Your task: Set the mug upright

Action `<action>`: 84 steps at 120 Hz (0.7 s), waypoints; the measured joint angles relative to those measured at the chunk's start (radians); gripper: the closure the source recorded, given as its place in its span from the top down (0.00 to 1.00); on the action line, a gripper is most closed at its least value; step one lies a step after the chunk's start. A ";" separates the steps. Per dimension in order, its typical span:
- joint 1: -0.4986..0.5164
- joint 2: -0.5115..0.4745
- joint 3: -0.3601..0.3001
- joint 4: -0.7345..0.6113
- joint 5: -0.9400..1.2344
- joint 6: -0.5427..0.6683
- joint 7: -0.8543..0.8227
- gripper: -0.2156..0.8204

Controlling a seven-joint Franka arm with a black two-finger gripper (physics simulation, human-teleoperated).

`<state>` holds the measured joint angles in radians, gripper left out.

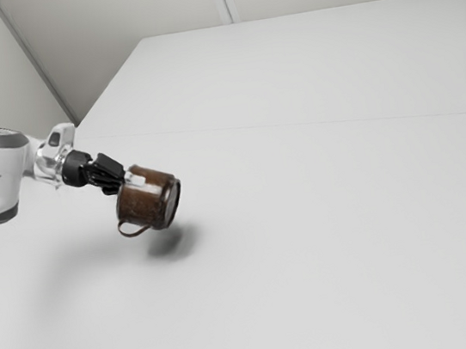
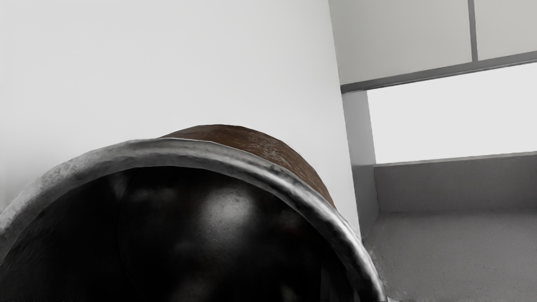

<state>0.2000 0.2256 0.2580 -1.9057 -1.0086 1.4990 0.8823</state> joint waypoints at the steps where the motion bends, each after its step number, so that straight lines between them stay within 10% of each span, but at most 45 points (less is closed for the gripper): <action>1: -0.002 -0.003 -0.002 0.004 0.012 0.005 -0.003 0.05; 46: -0.041 -0.174 -0.230 0.018 0.688 0.274 -0.243 0.04; 84: -0.067 -0.183 -0.288 -0.162 0.943 0.536 -0.447 0.04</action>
<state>0.1327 0.0421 -0.0296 -2.0675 -0.0659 2.0345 0.4350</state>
